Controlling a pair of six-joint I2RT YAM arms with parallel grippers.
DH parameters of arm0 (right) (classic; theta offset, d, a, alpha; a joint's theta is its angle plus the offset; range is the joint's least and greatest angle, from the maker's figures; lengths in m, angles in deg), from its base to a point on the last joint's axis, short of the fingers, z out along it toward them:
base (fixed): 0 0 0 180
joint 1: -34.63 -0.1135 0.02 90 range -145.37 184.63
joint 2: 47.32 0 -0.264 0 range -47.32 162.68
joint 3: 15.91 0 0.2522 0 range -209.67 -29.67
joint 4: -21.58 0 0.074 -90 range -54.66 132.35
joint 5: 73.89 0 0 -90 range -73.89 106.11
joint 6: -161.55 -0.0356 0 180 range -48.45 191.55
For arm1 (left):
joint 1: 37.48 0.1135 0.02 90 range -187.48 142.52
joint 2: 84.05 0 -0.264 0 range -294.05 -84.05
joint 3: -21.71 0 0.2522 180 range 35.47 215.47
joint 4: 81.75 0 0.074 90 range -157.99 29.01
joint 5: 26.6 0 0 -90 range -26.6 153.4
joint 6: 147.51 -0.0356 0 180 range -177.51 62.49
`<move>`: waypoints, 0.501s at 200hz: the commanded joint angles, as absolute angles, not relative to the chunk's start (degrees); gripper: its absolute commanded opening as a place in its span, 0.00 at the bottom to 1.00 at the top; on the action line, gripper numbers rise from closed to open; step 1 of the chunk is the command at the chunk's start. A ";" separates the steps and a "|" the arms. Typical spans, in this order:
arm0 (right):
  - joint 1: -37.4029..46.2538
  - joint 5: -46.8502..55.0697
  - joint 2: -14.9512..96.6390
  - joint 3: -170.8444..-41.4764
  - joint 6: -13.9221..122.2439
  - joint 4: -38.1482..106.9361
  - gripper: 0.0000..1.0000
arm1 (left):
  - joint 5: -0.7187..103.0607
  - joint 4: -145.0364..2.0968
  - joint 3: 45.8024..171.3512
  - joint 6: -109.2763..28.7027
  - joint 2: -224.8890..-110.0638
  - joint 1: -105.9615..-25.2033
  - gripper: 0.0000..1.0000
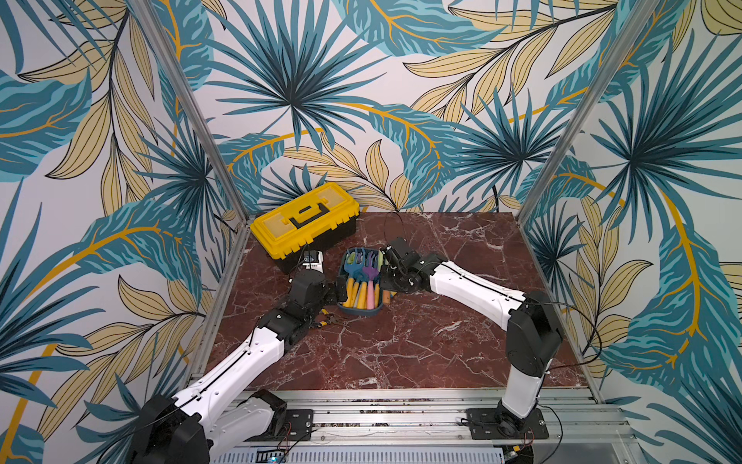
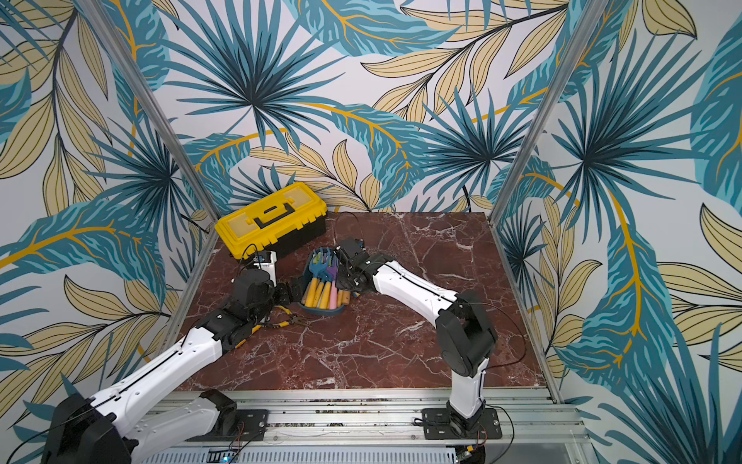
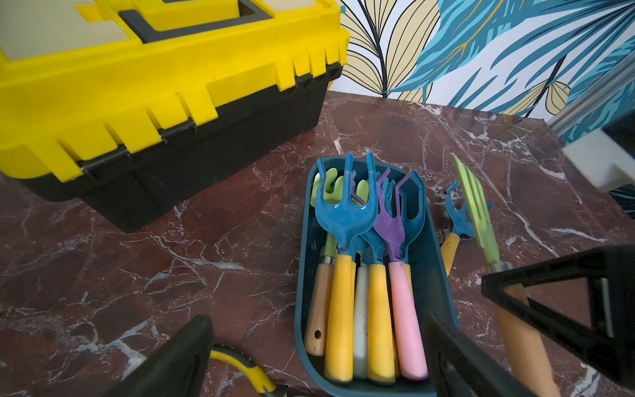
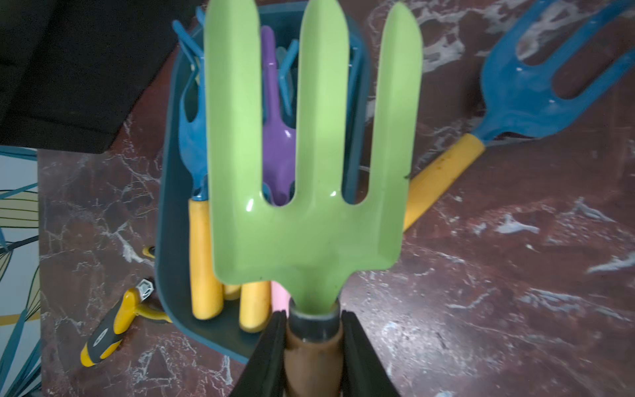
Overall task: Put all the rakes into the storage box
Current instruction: Place the rake in the storage box.
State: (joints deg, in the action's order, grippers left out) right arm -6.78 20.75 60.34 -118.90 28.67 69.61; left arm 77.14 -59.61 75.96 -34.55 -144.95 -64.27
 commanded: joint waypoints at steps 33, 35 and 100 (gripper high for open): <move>-7.84 19.10 66.96 -124.10 26.63 69.97 0.20 | 78.26 -60.21 74.65 -34.55 -142.61 -63.94 1.00; -7.91 19.03 67.14 -124.34 26.66 69.97 0.20 | 78.30 -60.16 74.67 -34.54 -142.59 -63.94 1.00; -7.91 18.48 72.38 -128.05 26.19 70.22 0.25 | 78.17 -60.00 74.66 -34.51 -142.24 -63.94 1.00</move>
State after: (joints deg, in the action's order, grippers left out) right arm -7.79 18.61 70.91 -126.24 27.10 69.82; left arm 77.60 -59.61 75.96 -34.55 -143.16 -64.27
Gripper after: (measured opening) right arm 0.276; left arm 0.998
